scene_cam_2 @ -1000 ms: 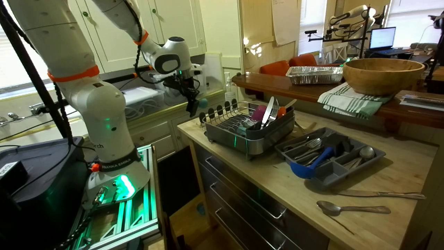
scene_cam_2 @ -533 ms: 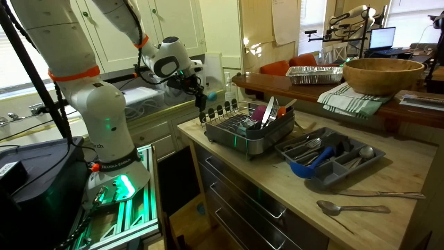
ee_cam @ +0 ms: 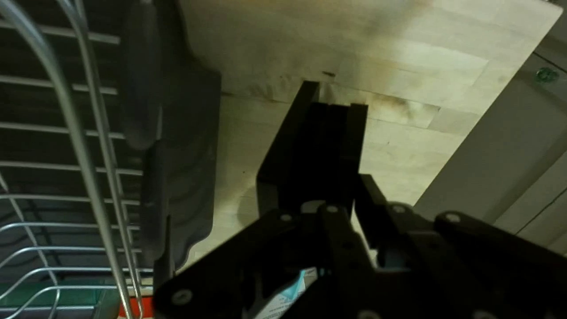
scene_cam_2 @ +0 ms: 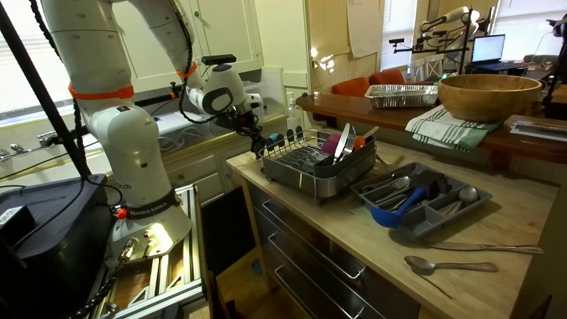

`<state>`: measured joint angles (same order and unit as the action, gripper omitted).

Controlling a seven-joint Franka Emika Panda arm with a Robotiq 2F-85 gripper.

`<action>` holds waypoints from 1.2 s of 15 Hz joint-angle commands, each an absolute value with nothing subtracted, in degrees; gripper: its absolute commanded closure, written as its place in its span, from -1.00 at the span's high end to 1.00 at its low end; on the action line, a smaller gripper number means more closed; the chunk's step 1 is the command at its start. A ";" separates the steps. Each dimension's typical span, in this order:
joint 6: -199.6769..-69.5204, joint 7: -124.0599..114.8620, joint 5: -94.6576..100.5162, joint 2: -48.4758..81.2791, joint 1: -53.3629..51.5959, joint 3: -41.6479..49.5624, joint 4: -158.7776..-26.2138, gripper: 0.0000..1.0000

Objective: Remove the blue measuring cup from the dishrack.

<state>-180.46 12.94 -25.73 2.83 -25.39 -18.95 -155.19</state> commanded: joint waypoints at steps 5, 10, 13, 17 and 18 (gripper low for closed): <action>-176.77 12.14 -27.13 7.83 -26.05 -21.76 -147.34 -0.93; -175.49 11.42 -26.83 12.27 -25.09 -20.90 -142.48 -0.93; -174.65 10.92 -27.00 14.66 -24.64 -20.59 -140.26 -0.93; -169.90 4.04 -22.08 15.82 -21.71 -21.88 -139.36 -0.17; -168.99 2.86 -21.52 15.56 -21.61 -21.74 -139.34 -0.06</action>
